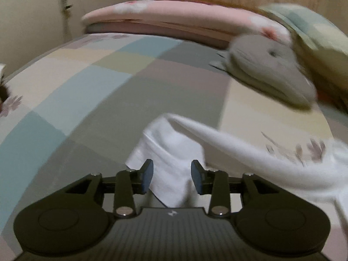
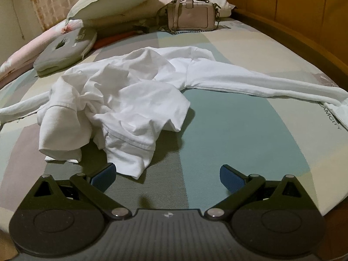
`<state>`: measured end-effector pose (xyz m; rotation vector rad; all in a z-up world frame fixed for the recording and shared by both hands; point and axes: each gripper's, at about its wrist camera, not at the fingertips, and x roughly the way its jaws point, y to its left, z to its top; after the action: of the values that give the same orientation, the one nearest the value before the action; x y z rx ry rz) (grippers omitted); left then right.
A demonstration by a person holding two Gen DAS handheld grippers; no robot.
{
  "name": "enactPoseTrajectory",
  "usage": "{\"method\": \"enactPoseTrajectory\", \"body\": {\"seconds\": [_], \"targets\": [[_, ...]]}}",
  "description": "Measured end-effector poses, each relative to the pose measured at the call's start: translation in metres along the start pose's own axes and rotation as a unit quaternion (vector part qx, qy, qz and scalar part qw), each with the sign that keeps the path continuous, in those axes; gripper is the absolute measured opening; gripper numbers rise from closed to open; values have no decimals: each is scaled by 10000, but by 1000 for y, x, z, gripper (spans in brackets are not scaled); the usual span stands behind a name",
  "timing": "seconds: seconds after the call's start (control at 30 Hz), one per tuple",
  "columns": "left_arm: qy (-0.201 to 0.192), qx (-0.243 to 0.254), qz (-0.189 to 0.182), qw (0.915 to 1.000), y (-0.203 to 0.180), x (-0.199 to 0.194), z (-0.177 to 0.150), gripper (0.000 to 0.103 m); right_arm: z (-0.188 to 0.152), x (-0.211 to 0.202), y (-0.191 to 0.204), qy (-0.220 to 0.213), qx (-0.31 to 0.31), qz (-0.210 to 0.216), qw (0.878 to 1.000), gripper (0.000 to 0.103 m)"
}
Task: Fold clothes
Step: 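Grasp the shirt hem with the left gripper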
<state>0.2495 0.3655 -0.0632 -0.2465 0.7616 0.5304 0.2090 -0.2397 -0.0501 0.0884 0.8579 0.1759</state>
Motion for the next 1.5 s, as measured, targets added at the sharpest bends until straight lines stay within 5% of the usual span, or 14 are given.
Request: {"method": "enactPoseTrajectory", "body": {"seconds": [0.13,0.23,0.43,0.57,0.67,0.77,0.93,1.03,1.13,1.5], "targets": [[-24,591,109,9982,-19,13,-11,40,-2,3,3,73,0,28,10000,103],[495,451,598,9960,-17,33,-10,44,-3,0,6,45,-105,70,9999,103],[491,650,1177,9897,-16,18,-13,45,-4,0,-3,78,-106,-133,9998,103],[343,875,297,9951,-37,-18,-34,52,-6,7,-7,152,-86,-106,9998,103],[343,1215,-679,9897,-70,-46,-59,60,-8,14,-6,246,-107,-38,9996,103],[405,1693,-1650,9708,-110,-72,-87,62,-12,24,-7,429,-83,28,9990,103],[469,2383,-2915,9252,-178,-103,-134,66,-19,26,-5,362,-241,-10,9991,103],[388,2697,-3211,9070,-209,-107,-152,66,-23,29,2,397,-587,-153,9974,103],[271,2746,-3326,9018,-228,-102,-162,66,-25,31,7,412,-797,-279,9956,103],[64,2504,-3471,9037,-257,-77,-155,63,-29,29,3,194,-899,-159,9956,103]]}}
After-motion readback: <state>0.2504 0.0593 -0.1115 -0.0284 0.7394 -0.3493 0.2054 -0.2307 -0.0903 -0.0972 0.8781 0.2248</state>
